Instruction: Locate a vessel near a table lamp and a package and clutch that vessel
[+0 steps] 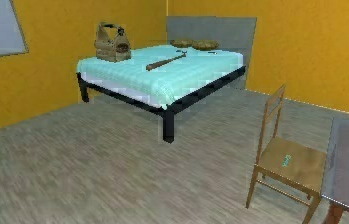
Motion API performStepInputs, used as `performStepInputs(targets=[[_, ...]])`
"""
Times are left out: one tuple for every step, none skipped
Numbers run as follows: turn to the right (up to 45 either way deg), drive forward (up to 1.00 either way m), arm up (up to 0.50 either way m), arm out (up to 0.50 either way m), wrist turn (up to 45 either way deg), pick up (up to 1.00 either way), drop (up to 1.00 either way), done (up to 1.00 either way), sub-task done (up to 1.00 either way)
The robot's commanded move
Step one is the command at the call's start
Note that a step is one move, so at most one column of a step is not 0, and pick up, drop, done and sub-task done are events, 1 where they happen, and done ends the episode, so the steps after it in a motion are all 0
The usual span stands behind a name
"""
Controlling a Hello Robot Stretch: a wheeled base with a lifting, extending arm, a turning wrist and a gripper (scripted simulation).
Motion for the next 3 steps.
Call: performStepInputs(targets=[[0.0,0.25,0.00,0.00,0.0,0.00,0.00,0.00,0.00],[45.0,0.00,0.00,0.00,0.0,0.00,0.00,0.00,0.00],[-39.0,0.00,0.00,0.00,0.0,0.00,0.00,0.00,0.00]])
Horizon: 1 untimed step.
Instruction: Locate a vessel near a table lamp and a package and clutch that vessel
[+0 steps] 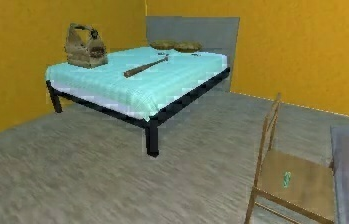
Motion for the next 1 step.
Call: performStepInputs(targets=[[0.0,1.00,0.00,0.00,0.0,0.00,0.00,0.00,0.00]])
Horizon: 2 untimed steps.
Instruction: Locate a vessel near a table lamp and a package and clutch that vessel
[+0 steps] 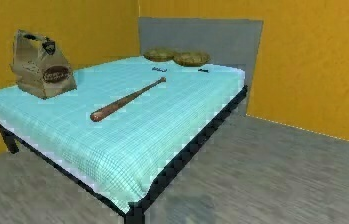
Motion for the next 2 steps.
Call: performStepInputs(targets=[[-42.0,0.00,0.00,0.00,0.0,0.00,0.00,0.00,0.00],[-3.0,0.00,0.00,0.00,0.0,0.00,0.00,0.00,0.00]])
